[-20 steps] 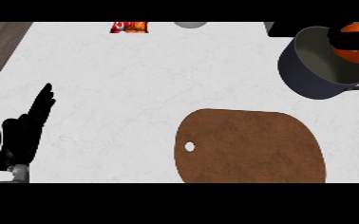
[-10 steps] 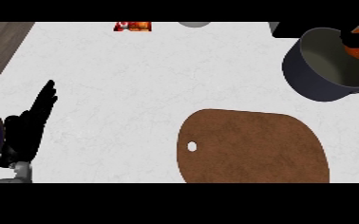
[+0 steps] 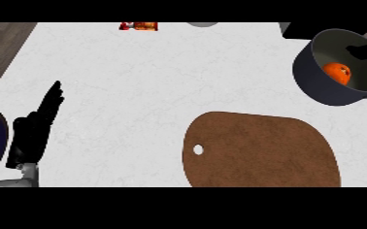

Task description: Pick the squash from the cutting board and place it in the pot

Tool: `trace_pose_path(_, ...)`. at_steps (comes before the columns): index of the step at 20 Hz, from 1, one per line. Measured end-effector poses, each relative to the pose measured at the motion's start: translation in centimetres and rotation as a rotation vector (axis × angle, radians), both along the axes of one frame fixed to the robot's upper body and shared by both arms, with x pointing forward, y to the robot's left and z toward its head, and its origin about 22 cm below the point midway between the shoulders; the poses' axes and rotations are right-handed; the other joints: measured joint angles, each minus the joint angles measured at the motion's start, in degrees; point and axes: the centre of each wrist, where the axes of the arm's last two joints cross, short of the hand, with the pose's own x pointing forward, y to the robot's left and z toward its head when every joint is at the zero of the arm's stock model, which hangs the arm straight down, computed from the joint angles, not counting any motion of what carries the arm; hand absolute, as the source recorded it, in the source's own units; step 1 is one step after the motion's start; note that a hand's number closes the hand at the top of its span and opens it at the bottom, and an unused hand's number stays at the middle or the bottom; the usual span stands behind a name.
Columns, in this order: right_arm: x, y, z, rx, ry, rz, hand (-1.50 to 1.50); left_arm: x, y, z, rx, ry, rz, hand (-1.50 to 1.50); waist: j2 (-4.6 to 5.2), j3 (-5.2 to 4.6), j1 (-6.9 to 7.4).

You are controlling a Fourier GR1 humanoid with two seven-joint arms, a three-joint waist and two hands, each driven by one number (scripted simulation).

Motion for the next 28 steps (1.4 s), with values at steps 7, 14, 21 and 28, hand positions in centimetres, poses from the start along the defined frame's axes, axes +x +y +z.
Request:
trace_pose_path(7,-0.1,-0.9,-0.8,0.078,-0.092,0.053,-1.50,0.1,0.2,0.3,-0.007,-0.001,-0.005,0.00,0.09,0.03,0.20)
trace_pose_path(14,0.5,-0.6,1.2,0.246,-0.438,0.085,-1.50,-0.2,0.7,-0.1,-0.008,0.005,0.009,0.00,-0.32,0.02,-0.60)
trace_pose_path(21,-0.9,-2.8,1.7,0.407,-0.504,0.126,-1.50,-1.4,0.8,-0.9,-0.008,0.014,0.030,0.00,-0.93,-0.12,-1.98)
trace_pose_path(28,-4.6,-6.0,0.1,0.509,-0.539,0.160,-1.50,-1.5,1.3,-0.8,-0.008,0.017,0.055,0.00,-1.34,-0.20,-3.21)
